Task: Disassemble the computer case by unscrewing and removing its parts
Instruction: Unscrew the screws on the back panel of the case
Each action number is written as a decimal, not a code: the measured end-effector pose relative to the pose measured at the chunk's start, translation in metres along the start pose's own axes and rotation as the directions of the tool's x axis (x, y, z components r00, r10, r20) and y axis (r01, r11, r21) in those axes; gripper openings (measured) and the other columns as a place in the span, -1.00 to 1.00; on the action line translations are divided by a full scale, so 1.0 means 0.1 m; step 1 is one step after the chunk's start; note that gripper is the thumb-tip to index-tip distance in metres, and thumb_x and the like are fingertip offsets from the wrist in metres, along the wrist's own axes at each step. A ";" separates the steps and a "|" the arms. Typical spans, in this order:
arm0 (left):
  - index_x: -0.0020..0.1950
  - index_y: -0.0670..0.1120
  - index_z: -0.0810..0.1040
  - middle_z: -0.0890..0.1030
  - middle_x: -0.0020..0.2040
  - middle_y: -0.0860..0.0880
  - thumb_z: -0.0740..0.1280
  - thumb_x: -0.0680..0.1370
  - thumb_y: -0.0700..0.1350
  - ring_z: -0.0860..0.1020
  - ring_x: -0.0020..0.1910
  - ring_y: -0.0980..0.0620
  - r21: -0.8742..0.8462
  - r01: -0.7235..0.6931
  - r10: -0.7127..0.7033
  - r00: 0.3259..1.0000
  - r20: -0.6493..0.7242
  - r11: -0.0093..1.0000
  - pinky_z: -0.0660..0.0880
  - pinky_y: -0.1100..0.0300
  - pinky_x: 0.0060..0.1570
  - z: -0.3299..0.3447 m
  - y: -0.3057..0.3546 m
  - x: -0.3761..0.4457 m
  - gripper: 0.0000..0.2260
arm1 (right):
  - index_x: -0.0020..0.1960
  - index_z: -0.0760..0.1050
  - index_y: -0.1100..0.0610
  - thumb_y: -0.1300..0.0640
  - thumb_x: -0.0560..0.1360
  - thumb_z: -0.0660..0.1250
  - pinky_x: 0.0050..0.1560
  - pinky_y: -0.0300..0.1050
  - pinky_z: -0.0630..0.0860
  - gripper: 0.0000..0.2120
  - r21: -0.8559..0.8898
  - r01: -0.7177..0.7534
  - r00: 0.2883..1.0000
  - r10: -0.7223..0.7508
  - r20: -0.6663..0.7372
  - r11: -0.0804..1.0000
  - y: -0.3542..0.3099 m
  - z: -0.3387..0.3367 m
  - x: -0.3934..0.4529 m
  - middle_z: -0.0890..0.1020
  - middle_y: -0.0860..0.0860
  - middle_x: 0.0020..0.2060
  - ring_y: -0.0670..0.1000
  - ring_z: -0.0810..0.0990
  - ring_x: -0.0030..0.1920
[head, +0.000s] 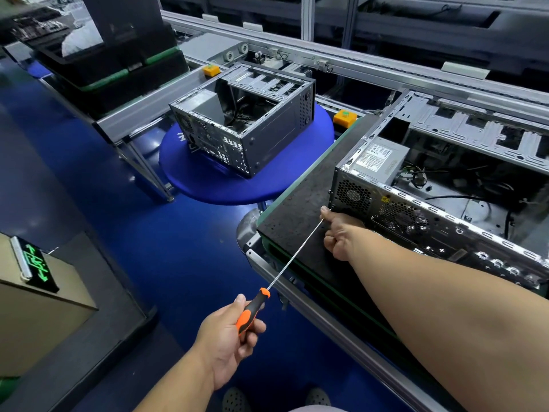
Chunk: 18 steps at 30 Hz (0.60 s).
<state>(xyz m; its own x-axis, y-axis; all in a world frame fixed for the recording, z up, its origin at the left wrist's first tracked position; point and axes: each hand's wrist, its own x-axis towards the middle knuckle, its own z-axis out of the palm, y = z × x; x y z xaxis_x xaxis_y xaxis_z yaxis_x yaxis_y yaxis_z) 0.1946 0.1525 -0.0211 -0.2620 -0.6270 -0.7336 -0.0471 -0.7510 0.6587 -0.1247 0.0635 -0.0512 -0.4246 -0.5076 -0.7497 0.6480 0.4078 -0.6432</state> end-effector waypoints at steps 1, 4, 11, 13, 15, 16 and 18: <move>0.05 -0.14 0.77 0.65 -0.18 -0.23 0.25 0.72 0.12 0.48 -0.41 -0.02 -0.010 0.012 -0.012 1.000 0.011 1.000 0.30 0.19 -0.51 0.00 0.01 0.00 -0.58 | -0.18 0.54 0.12 -0.03 0.54 0.49 -0.66 -0.35 0.07 -0.73 -0.003 0.001 1.000 -0.001 0.008 1.000 0.00 0.00 -0.01 0.29 -0.07 -0.41 -0.13 0.09 -0.68; 0.09 -0.18 0.76 0.63 -0.20 -0.22 0.23 0.73 0.13 0.46 -0.43 0.00 -0.030 0.051 -0.050 0.998 0.037 0.998 0.27 0.21 -0.52 0.01 0.03 -0.03 -0.56 | -0.17 0.54 0.11 -0.04 0.57 0.45 -0.65 -0.34 0.06 -0.74 -0.008 0.005 0.999 -0.005 0.046 1.000 -0.01 -0.01 -0.04 0.27 -0.07 -0.44 -0.14 0.07 -0.65; 0.20 -0.23 0.70 0.69 -0.10 -0.28 0.25 0.73 0.11 0.49 -0.42 -0.02 -0.044 0.053 -0.053 0.999 0.003 0.998 0.30 0.21 -0.53 0.02 0.08 -0.05 -0.57 | -0.11 0.57 0.09 0.00 0.67 0.29 -0.65 -0.30 0.09 -0.75 -0.033 0.006 0.990 -0.002 0.143 0.999 0.00 -0.06 -0.12 0.25 -0.09 -0.51 -0.13 0.08 -0.64; 0.22 -0.20 0.68 0.72 -0.04 -0.29 0.27 0.73 0.09 0.53 -0.37 -0.04 -0.029 0.029 -0.029 0.999 -0.018 0.999 0.34 0.19 -0.50 0.03 0.08 -0.04 -0.62 | -0.13 0.55 0.10 0.01 0.67 0.30 -0.65 -0.31 0.08 -0.75 -0.040 0.016 0.991 -0.010 0.133 0.999 0.00 -0.05 -0.13 0.27 -0.08 -0.47 -0.13 0.09 -0.64; 0.21 -0.16 0.68 0.72 -0.03 -0.24 0.31 0.71 0.07 0.55 -0.33 -0.04 -0.005 -0.009 0.009 0.999 -0.049 1.000 0.36 0.17 -0.45 0.04 0.07 -0.04 -0.68 | -0.15 0.52 0.10 0.00 0.66 0.32 -0.65 -0.31 0.08 -0.74 -0.043 0.020 0.993 -0.015 0.117 0.999 0.00 -0.04 -0.12 0.26 -0.07 -0.44 -0.13 0.08 -0.63; 0.19 -0.15 0.69 0.71 -0.05 -0.21 0.34 0.70 0.05 0.55 -0.32 -0.04 0.019 -0.038 0.039 0.998 -0.055 0.999 0.37 0.17 -0.45 0.05 0.07 -0.03 -0.71 | -0.16 0.51 0.10 0.00 0.66 0.33 -0.66 -0.31 0.07 -0.74 -0.046 0.020 0.994 -0.015 0.108 0.999 0.00 -0.03 -0.11 0.25 -0.06 -0.43 -0.12 0.08 -0.64; 0.10 -0.07 0.71 0.69 -0.06 -0.14 0.41 0.66 -0.01 0.56 -0.31 -0.01 0.132 -0.121 0.130 0.990 -0.063 0.984 0.38 0.17 -0.44 0.06 0.06 -0.05 -0.84 | -0.17 0.51 0.11 0.00 0.64 0.36 -0.66 -0.31 0.08 -0.74 -0.046 0.021 0.996 -0.016 0.088 0.999 0.01 -0.02 -0.09 0.27 -0.06 -0.40 -0.13 0.08 -0.65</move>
<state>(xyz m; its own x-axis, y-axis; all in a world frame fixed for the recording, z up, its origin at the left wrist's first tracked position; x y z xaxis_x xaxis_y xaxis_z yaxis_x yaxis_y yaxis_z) 0.1894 0.1520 -0.0124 -0.2045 -0.7310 -0.6511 -0.1424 -0.6358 0.7586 -0.1220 0.0702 -0.0452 -0.3779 -0.5791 -0.7223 0.6091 0.4321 -0.6651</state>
